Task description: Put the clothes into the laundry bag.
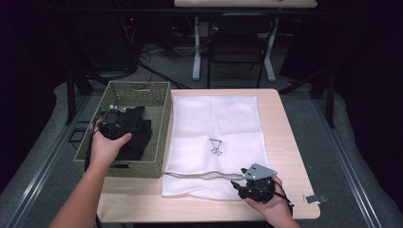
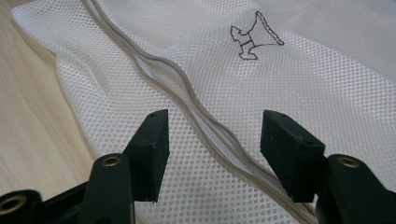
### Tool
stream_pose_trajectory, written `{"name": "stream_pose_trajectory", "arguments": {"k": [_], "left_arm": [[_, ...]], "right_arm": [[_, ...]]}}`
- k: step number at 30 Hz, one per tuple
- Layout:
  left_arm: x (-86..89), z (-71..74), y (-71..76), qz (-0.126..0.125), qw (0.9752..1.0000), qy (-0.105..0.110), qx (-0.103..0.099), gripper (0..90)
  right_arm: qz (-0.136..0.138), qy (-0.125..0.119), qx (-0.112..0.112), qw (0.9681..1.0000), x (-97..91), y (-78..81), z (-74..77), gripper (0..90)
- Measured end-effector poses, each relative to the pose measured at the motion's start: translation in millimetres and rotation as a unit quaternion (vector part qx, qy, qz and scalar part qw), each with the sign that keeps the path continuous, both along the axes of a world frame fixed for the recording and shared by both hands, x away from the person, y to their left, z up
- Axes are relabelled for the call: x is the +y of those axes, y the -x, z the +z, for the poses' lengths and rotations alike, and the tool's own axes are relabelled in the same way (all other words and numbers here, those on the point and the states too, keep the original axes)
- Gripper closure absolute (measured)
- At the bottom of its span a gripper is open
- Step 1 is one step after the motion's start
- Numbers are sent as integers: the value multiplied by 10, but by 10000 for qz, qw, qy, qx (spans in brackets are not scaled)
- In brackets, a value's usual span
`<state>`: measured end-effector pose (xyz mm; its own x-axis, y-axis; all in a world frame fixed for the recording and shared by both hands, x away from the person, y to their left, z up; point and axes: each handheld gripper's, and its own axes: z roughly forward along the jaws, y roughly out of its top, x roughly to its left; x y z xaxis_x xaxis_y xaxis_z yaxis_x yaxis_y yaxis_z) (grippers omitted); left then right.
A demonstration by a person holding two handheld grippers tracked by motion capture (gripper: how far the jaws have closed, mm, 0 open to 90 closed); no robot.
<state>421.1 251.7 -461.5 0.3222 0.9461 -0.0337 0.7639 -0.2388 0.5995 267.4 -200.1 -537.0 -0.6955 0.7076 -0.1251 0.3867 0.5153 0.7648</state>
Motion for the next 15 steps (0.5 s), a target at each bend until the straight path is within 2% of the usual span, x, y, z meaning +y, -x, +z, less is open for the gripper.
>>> {"name": "stream_pose_trajectory", "arguments": {"k": [12,15], "left_arm": [[78,-122,-85,215,9993,45,287,443],[95,-161,-97,271,9989,-6,377,440]], "right_arm": [[19,7,13,10000,3,1,-3,422],[27,9,18,10000,2,0,-4,422]]}}
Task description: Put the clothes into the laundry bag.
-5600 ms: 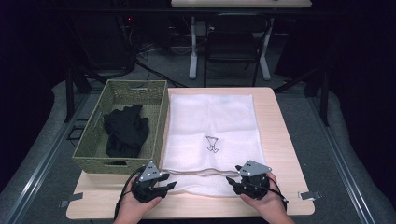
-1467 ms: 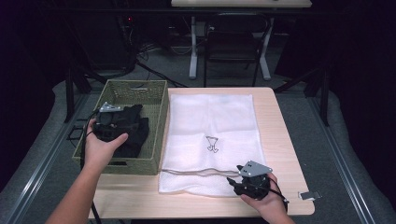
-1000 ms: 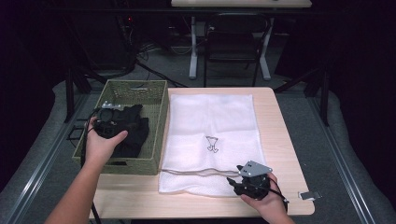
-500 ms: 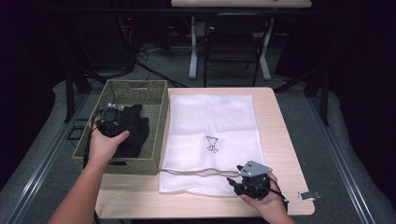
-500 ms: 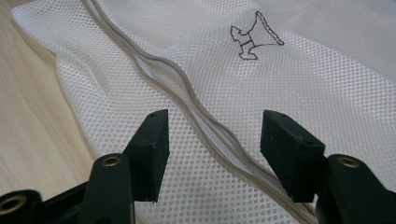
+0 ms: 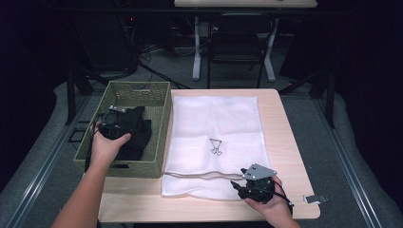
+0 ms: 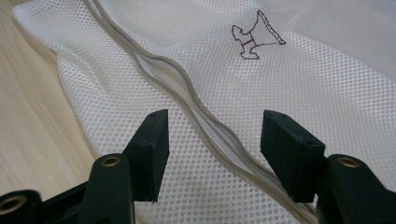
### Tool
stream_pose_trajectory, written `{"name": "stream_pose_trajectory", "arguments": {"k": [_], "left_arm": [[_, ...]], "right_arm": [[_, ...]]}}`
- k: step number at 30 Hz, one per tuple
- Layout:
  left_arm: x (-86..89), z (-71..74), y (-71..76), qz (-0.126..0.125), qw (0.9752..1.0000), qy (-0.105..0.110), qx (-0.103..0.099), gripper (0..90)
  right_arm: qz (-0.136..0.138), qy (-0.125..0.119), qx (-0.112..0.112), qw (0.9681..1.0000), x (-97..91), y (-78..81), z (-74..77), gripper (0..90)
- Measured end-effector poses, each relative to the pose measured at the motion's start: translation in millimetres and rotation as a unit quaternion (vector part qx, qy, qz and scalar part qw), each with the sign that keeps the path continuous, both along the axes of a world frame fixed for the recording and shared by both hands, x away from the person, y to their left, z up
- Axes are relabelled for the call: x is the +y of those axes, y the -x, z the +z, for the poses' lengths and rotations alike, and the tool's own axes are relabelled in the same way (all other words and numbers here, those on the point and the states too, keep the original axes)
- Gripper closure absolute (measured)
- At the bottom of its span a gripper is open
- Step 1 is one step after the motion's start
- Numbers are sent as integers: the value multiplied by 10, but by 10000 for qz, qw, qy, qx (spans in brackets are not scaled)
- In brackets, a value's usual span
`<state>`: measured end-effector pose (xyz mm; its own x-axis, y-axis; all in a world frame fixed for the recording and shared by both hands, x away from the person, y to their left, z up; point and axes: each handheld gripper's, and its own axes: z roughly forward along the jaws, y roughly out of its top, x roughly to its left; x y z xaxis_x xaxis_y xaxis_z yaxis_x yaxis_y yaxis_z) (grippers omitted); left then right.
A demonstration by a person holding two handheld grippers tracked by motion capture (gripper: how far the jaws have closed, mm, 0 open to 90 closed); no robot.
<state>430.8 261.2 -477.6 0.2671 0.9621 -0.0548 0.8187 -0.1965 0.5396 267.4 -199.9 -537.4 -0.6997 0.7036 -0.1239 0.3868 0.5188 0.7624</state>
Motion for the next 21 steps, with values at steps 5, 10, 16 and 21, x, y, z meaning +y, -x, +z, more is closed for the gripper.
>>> {"name": "stream_pose_trajectory", "arguments": {"k": [5,10,16,21], "left_arm": [[49,-7,-22,57,9999,-12,84,434],[113,-19,-32,225,9996,-51,168,390],[178,-44,-49,364,9988,-59,329,373],[201,-70,-73,399,9985,-51,380,369]], "right_arm": [[2,5,7,10000,0,-1,-1,421],[8,15,13,10000,5,-2,-6,420],[14,21,19,10000,8,-2,-9,420],[20,20,17,10000,8,-3,-9,419]]}}
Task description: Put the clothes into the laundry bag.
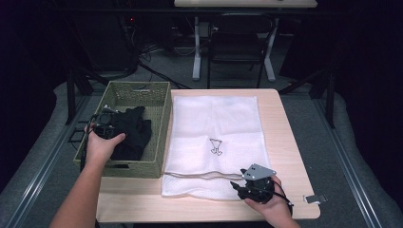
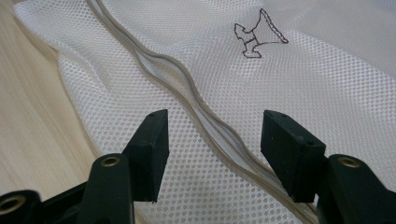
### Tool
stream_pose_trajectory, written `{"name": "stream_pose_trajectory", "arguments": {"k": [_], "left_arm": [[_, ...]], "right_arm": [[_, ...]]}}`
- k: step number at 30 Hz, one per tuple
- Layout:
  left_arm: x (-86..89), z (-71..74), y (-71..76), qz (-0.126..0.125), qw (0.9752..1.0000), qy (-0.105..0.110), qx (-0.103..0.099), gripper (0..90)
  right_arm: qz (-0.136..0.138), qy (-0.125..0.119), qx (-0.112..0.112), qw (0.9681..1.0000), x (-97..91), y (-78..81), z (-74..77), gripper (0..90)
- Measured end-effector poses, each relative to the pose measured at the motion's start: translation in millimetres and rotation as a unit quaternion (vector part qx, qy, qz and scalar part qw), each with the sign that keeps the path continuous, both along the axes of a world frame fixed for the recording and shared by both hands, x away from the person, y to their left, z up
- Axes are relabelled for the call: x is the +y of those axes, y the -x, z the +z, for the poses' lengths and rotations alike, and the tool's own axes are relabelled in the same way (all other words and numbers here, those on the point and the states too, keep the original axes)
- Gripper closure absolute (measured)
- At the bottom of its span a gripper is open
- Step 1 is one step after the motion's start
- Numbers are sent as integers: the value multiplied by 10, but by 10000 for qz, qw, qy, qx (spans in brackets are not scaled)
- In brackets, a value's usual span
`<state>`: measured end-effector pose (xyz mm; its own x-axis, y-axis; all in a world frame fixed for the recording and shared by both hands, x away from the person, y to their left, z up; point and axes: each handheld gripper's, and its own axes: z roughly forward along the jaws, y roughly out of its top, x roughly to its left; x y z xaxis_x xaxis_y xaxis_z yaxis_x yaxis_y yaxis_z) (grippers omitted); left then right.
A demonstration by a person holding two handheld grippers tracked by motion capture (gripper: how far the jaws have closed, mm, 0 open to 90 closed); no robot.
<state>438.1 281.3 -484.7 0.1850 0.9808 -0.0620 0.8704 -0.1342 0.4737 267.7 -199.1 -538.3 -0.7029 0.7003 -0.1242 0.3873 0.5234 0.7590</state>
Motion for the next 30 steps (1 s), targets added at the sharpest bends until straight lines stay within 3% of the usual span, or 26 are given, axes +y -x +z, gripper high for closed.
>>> {"name": "stream_pose_trajectory", "arguments": {"k": [22,30], "left_arm": [[76,-38,-139,159,9992,159,340,337],[119,-125,-199,268,9983,96,513,314]], "right_arm": [[14,8,16,10000,3,0,-5,416],[20,2,23,10000,0,1,-5,414]]}}
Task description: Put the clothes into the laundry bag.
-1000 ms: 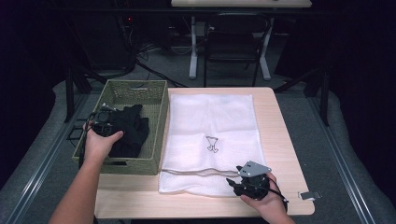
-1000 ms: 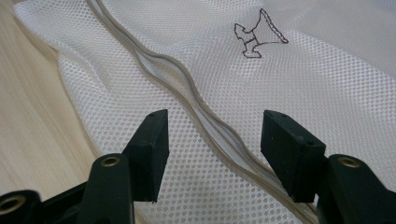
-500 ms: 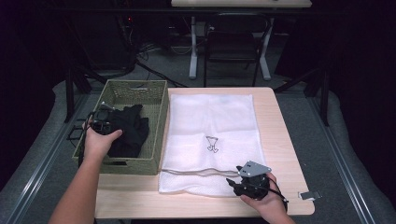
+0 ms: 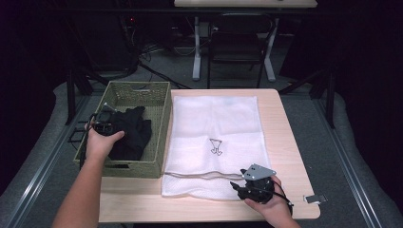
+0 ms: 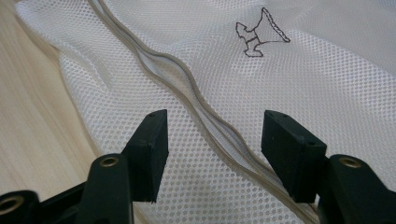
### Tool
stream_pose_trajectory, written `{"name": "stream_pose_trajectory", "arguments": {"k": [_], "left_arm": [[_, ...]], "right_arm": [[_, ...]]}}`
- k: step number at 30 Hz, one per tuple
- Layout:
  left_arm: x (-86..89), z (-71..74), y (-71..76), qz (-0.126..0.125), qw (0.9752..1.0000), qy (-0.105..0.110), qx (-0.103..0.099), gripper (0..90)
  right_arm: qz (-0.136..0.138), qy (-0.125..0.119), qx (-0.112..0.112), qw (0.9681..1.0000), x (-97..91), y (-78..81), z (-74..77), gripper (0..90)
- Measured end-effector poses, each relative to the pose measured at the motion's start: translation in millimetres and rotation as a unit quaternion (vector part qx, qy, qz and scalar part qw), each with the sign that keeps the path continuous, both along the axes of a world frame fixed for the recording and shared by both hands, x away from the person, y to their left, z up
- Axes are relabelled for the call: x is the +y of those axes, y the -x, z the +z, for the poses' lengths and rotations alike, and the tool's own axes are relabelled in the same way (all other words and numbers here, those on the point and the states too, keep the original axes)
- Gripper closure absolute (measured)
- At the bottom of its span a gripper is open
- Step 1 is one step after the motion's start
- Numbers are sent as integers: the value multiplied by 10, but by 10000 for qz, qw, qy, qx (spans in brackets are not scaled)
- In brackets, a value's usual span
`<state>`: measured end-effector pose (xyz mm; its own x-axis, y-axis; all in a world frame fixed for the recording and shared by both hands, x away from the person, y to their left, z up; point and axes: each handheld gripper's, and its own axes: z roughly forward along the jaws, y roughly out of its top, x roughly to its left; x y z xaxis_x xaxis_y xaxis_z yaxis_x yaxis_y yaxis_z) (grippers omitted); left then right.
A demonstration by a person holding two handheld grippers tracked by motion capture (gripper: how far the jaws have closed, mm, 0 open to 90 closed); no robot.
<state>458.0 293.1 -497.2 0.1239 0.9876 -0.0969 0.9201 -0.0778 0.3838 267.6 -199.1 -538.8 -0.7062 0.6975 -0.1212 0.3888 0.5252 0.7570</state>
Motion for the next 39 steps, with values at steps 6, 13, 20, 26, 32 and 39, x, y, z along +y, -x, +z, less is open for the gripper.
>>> {"name": "stream_pose_trajectory", "arguments": {"k": [6,13,20,26,32,39], "left_arm": [[34,-61,-30,82,9999,105,66,302],[48,-97,-52,51,9996,249,145,289],[-5,-128,-68,-57,9995,260,193,289],[-54,-156,-86,-102,9991,310,259,284],[-90,-178,-111,-113,9990,273,340,281],[-153,-190,-147,-191,9990,168,364,281]], "right_arm": [[-9,-3,11,10000,0,-4,-5,414],[5,-3,13,10000,4,-5,-10,413],[8,-1,31,10000,9,-7,-15,412],[10,-9,29,10000,6,-7,-14,413],[14,-4,31,10000,9,-8,-15,413],[16,-4,30,10000,7,-9,-15,412]]}}
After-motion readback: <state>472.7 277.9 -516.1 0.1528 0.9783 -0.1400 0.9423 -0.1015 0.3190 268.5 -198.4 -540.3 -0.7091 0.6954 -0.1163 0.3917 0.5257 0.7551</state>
